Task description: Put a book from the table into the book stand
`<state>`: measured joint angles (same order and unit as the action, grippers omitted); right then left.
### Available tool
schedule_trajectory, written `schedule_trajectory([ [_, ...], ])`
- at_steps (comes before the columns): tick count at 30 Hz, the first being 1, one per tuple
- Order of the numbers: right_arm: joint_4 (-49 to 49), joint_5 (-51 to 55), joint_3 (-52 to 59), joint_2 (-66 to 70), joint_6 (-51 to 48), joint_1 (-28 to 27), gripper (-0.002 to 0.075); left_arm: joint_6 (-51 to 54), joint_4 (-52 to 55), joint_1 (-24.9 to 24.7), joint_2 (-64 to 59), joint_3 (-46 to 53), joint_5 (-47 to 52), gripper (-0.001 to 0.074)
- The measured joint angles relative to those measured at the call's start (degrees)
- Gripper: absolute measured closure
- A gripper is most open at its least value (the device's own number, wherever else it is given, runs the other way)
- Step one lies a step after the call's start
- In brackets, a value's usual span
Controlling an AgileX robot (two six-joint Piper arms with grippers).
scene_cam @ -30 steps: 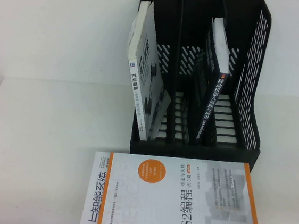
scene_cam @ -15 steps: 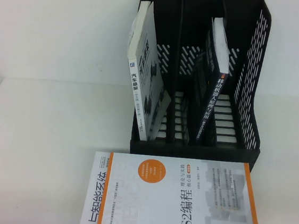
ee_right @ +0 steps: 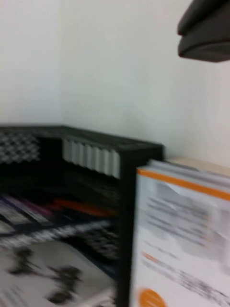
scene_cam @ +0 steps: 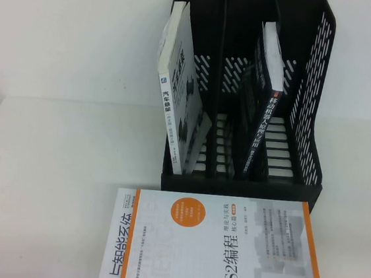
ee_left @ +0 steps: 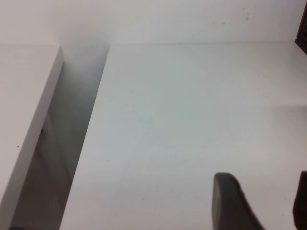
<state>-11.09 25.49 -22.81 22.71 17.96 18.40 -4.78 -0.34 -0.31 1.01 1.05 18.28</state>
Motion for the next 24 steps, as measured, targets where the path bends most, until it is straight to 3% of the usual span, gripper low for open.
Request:
schedule_trajectory([
  [8, -0.1, -10.6, 8.6, -11.1, 0.0, -15.8, 0.0721, 0.0, 0.0, 0.0, 0.0, -0.1, 0.2, 0.0466],
  [12, -0.2, -12.6, 15.7, -18.6, 0.0, -21.0, 0.0721, -0.1, 0.0, 0.0, 0.0, -0.1, 0.3, 0.0466],
  [24, 3.3, -11.3, 24.3, -23.3, 0.0, -22.5, 0.0721, -0.1, 0.0, 0.0, 0.0, -0.1, 0.4, 0.0466],
])
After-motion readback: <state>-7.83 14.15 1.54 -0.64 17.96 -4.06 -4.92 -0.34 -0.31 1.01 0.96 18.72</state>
